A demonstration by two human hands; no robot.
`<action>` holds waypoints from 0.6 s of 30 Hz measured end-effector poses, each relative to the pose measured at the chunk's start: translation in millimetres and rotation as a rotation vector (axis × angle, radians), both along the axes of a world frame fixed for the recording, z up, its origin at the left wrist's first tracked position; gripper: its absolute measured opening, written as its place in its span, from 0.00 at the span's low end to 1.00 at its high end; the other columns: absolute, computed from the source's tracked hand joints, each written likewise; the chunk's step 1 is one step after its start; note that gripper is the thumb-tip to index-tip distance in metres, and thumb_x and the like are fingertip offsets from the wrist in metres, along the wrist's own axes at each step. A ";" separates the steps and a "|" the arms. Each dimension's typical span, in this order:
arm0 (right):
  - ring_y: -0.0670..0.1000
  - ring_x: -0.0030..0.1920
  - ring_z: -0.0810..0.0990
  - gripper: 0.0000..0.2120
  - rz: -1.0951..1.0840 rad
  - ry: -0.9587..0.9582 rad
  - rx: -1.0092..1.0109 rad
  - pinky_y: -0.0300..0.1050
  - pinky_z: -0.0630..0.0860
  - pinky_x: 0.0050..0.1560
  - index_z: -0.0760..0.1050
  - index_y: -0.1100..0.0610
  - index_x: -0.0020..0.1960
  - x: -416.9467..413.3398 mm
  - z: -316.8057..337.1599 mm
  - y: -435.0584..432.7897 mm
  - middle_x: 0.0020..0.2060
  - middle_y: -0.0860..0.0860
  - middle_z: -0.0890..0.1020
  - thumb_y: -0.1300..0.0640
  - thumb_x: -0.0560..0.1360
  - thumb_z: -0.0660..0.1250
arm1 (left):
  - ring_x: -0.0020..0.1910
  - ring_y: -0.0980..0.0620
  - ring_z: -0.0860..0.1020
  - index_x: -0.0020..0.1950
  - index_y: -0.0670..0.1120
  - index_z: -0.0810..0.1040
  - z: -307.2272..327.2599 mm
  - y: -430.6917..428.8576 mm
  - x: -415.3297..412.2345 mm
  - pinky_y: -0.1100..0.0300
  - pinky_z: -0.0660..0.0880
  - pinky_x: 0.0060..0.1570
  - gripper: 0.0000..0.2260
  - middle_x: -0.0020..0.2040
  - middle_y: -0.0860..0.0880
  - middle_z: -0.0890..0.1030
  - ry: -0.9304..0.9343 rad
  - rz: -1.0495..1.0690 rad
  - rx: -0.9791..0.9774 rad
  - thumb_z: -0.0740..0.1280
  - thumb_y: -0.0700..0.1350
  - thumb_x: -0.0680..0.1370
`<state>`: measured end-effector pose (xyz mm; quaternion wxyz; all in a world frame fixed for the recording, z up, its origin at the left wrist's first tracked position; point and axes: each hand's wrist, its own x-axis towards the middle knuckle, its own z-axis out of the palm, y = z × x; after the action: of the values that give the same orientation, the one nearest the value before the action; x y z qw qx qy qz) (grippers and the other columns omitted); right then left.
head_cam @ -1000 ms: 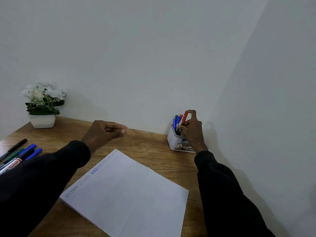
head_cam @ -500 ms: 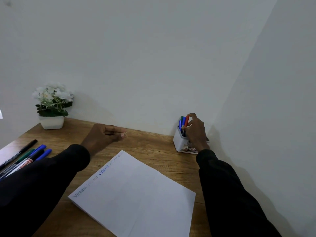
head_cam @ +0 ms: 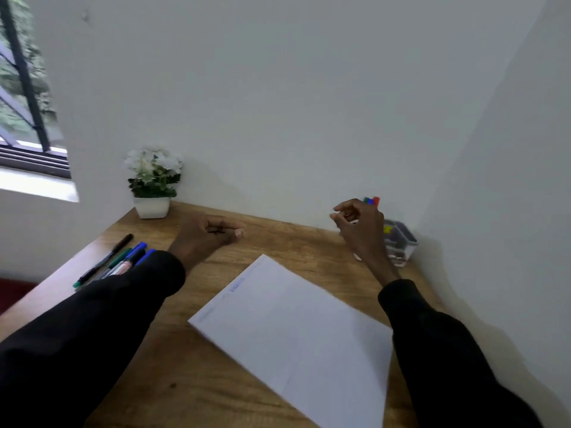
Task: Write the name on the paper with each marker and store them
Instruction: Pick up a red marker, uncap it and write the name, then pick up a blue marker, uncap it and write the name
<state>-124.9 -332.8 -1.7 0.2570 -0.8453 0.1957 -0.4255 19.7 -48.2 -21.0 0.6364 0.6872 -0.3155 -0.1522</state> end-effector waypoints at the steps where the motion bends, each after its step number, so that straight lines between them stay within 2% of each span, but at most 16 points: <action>1: 0.46 0.37 0.82 0.05 0.078 0.026 0.021 0.34 0.79 0.37 0.84 0.55 0.45 4.6 -3.4 17.6 0.37 0.46 0.84 0.63 0.74 0.77 | 0.48 0.58 0.84 0.55 0.40 0.83 0.4 7.8 -2.2 0.75 0.75 0.39 0.11 0.50 0.46 0.86 -0.004 0.003 0.010 0.73 0.38 0.74; 4: 0.44 0.33 0.82 0.09 0.223 0.100 0.040 0.39 0.80 0.37 0.83 0.51 0.42 18.4 -14.9 61.5 0.34 0.42 0.84 0.64 0.73 0.77 | 0.45 0.59 0.84 0.55 0.40 0.83 -0.6 30.1 -3.2 0.74 0.75 0.40 0.10 0.49 0.46 0.86 -0.021 0.028 0.031 0.73 0.39 0.75; 9: 0.42 0.30 0.80 0.11 0.383 0.179 0.053 0.42 0.81 0.34 0.83 0.49 0.39 46.8 -30.2 116.9 0.31 0.43 0.83 0.63 0.74 0.78 | 0.47 0.53 0.84 0.54 0.41 0.84 -2.3 81.2 7.8 0.64 0.79 0.49 0.09 0.47 0.46 0.86 -0.064 0.124 0.039 0.73 0.41 0.75; 12: 0.41 0.32 0.80 0.08 0.476 0.229 -0.008 0.37 0.78 0.37 0.83 0.51 0.41 66.6 -37.8 142.8 0.34 0.43 0.83 0.62 0.74 0.78 | 0.47 0.50 0.84 0.53 0.38 0.83 -2.8 111.9 12.2 0.64 0.79 0.48 0.09 0.47 0.43 0.86 -0.055 0.218 0.005 0.73 0.38 0.75; 15: 0.41 0.34 0.80 0.06 0.571 0.257 -0.087 0.33 0.76 0.38 0.84 0.54 0.43 84.5 -43.7 165.8 0.35 0.43 0.84 0.62 0.73 0.79 | 0.46 0.55 0.84 0.52 0.40 0.84 -5.0 137.8 20.8 0.67 0.78 0.46 0.07 0.46 0.46 0.86 -0.077 0.293 0.030 0.73 0.38 0.74; 18: 0.42 0.37 0.81 0.05 0.652 0.305 -0.159 0.33 0.77 0.41 0.85 0.54 0.44 100.2 -47.3 189.9 0.39 0.46 0.85 0.62 0.74 0.79 | 0.48 0.56 0.84 0.52 0.42 0.85 -9.5 161.0 32.4 0.64 0.80 0.49 0.08 0.47 0.48 0.86 -0.072 0.334 0.071 0.74 0.39 0.74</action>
<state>-24.7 -142.9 -49.0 0.2804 -0.9344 -0.0814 -0.2042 52.1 112.8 -30.4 0.6165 0.7571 -0.2141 -0.0306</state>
